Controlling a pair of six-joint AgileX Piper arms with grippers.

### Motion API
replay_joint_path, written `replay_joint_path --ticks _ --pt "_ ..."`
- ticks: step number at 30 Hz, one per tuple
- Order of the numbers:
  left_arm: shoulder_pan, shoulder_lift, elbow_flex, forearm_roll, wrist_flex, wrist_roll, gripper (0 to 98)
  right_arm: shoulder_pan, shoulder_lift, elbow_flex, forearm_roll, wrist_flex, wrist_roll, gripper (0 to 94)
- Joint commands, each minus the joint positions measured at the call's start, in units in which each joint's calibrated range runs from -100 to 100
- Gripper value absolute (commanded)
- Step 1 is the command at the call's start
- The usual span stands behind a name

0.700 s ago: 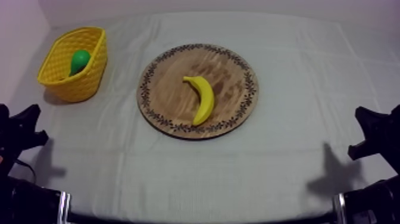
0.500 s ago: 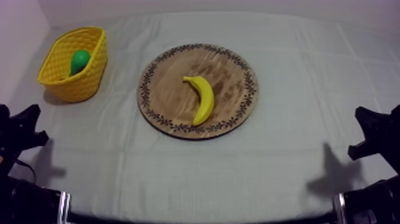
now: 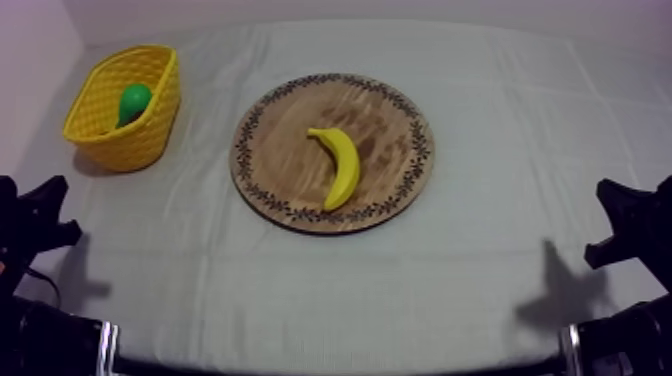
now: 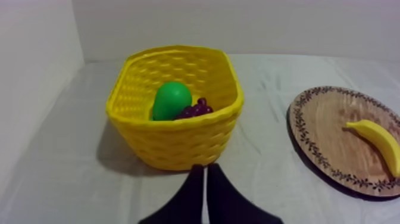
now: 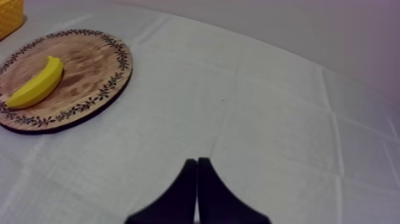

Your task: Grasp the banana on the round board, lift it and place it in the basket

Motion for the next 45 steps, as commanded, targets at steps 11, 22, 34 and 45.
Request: replay_joint_path --ticks 11,22,34,45 --pt "0.2 5.5 -3.1 -4.02 -1.4 1.1 0.0 0.0 0.0 0.0 0.0 -0.1 0.0 0.3" --pt "3.5 27.7 -29.7 -7.74 4.7 6.3 0.0 0.0 0.0 0.0 0.0 -0.1 0.0 0.3" --pt "9.8 59.2 -73.8 -8.12 27.4 8.7 0.0 0.0 0.0 0.0 0.0 -0.1 0.0 0.3" --pt "17.8 78.7 -101.7 -9.29 38.7 13.0 0.0 0.0 0.0 0.0 0.0 -0.1 0.0 0.3"
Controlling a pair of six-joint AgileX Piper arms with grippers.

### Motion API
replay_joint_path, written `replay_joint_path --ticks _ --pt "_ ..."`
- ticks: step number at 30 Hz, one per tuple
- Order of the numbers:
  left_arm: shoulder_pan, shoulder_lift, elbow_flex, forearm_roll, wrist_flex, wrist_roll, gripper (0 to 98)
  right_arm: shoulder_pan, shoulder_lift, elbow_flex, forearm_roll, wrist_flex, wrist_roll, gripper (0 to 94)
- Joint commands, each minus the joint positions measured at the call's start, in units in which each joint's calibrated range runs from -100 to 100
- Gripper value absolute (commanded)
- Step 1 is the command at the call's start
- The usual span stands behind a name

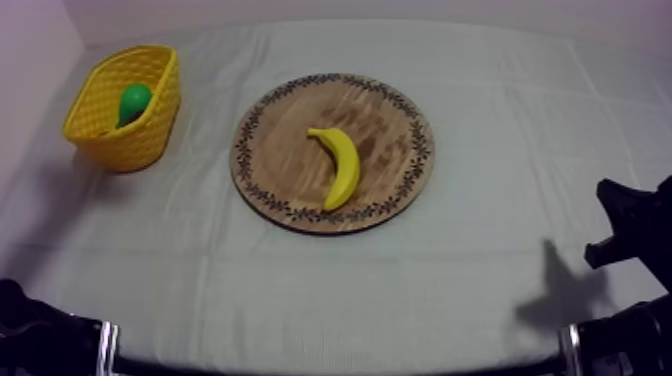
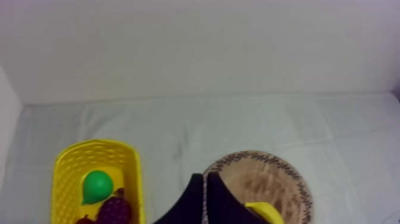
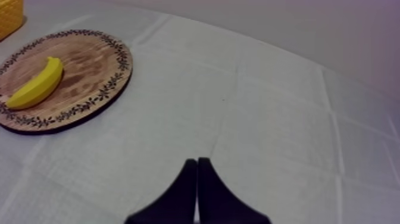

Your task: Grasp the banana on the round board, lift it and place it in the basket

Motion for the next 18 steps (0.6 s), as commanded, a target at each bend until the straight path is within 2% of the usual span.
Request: replay_joint_path --ticks 1,8,18 --pt "2.4 6.3 -11.4 -0.34 1.5 0.6 0.0 0.0 0.0 0.0 0.0 0.0 0.1 0.3" --pt "7.6 16.5 -21.2 -1.77 5.7 2.4 0.0 0.0 0.0 0.0 0.0 0.0 0.1 0.3" --pt "13.6 28.7 -25.9 -4.03 9.3 5.4 0.0 0.0 0.0 0.0 0.0 0.0 0.1 0.3"
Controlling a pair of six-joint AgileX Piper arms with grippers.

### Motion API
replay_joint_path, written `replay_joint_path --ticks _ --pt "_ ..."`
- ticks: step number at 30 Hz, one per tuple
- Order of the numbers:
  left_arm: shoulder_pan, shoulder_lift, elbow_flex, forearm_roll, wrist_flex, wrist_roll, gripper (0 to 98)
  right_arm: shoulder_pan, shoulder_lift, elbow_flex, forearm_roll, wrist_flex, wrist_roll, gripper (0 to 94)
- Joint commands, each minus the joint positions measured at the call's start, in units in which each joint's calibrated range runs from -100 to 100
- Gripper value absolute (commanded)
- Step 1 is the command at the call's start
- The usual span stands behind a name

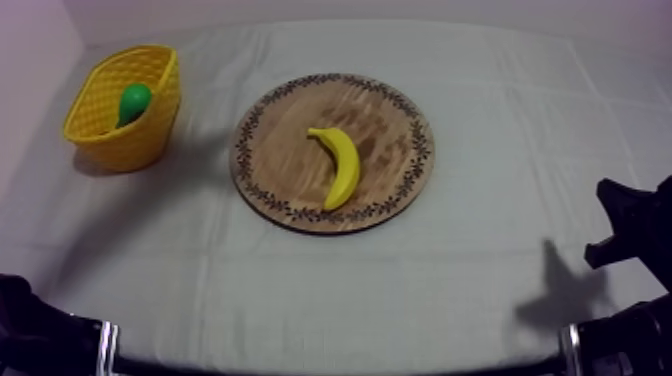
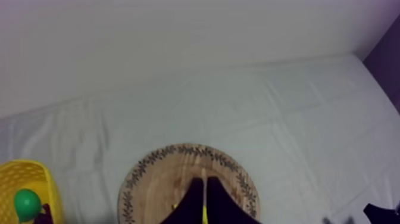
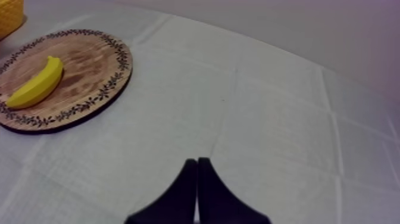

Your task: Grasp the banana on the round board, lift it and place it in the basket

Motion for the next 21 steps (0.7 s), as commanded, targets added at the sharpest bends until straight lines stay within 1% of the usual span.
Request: replay_joint_path --ticks 1,8,13,17,21 --pt "1.1 3.6 -0.5 -0.3 0.4 0.7 0.0 0.0 0.0 0.0 0.0 0.0 0.0 0.3" --pt "3.4 12.8 -2.7 -1.13 2.9 3.8 0.0 0.0 0.0 0.0 0.0 0.0 0.0 0.3" --pt "4.5 17.6 -2.8 -1.99 3.5 8.7 0.0 0.0 0.0 0.0 0.0 0.0 0.0 0.3" --pt "5.1 19.6 -2.4 -2.05 3.6 11.7 0.0 0.0 0.0 0.0 0.0 0.0 0.0 0.3" --pt "5.6 20.6 -1.3 -1.73 3.6 13.3 0.1 0.0 0.0 0.0 0.0 0.0 0.0 0.3"
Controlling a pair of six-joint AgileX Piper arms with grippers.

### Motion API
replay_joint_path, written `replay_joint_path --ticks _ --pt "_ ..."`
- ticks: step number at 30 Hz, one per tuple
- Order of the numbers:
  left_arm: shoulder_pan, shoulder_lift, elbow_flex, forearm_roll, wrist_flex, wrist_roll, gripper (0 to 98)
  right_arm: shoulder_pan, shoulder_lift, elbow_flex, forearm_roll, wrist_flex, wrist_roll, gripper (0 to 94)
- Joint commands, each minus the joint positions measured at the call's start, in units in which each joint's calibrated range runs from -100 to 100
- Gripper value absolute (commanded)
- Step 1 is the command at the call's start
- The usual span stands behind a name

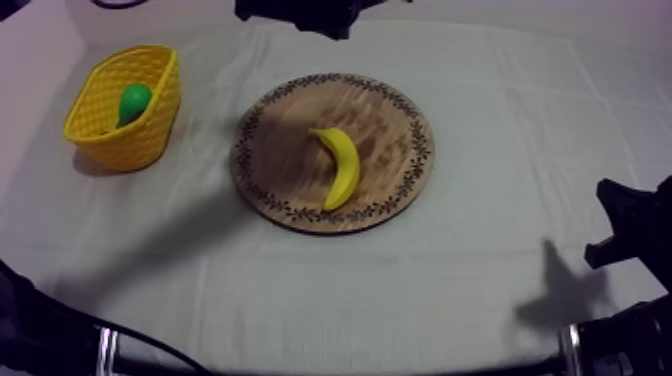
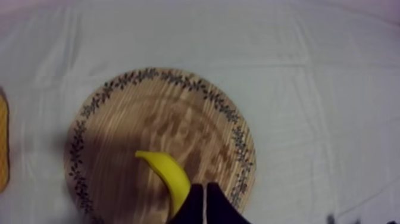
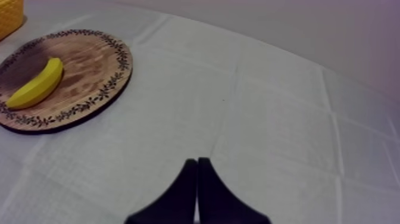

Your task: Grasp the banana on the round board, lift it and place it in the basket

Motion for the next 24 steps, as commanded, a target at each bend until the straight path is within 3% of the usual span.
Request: replay_joint_path --ticks 1,5,10,14,18,24 --pt "0.1 0.3 0.4 0.3 0.0 1.1 0.1 0.0 0.0 0.0 0.0 0.0 0.0 0.3" --pt "0.3 1.0 0.9 0.55 0.0 1.9 9.3 0.0 0.0 0.0 0.0 0.0 0.0 0.3" --pt "0.4 1.5 1.7 0.47 0.1 1.4 48.5 0.0 0.0 0.0 0.0 0.0 0.0 0.3" --pt "0.1 1.6 2.6 1.02 0.1 0.6 67.3 0.0 0.0 0.0 0.0 0.0 0.0 0.3" --pt "-1.0 1.6 3.2 2.51 0.1 -0.2 75.5 0.0 0.0 0.0 0.0 0.0 0.0 0.3" --pt "-2.2 1.6 4.6 3.94 0.3 -0.6 78.5 0.0 0.0 0.0 0.0 0.0 0.0 0.3"
